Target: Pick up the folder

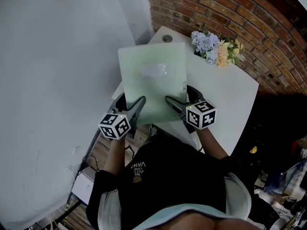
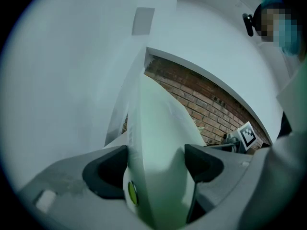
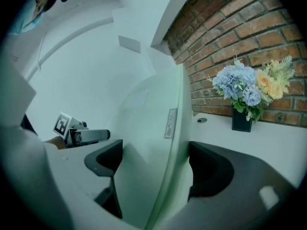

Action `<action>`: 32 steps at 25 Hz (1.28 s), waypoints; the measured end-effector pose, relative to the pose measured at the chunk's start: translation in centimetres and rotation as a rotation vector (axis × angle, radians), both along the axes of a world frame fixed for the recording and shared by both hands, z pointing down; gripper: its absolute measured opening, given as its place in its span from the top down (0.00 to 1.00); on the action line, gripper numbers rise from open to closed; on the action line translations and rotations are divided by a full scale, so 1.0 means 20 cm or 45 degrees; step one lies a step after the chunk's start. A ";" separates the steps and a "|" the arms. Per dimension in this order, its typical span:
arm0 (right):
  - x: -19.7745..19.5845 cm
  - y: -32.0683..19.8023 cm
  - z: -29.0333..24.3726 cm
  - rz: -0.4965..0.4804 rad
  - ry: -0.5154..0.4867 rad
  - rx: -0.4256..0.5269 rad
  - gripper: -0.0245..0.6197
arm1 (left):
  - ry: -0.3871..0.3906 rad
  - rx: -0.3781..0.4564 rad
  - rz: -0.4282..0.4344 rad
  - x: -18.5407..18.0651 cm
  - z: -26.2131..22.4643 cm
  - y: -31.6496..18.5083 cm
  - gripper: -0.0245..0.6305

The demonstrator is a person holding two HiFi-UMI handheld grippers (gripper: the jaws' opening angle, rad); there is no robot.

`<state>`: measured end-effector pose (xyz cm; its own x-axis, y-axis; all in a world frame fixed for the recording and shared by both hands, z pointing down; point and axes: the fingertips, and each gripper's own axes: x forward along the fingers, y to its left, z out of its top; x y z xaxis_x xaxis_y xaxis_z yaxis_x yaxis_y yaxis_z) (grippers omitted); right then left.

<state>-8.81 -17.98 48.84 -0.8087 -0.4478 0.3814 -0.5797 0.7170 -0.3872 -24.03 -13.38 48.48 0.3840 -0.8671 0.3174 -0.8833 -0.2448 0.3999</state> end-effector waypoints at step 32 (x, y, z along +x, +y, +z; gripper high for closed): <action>0.06 0.23 -0.26 -0.201 0.031 0.313 0.30 | -0.132 0.204 -0.187 0.13 -0.22 0.34 0.39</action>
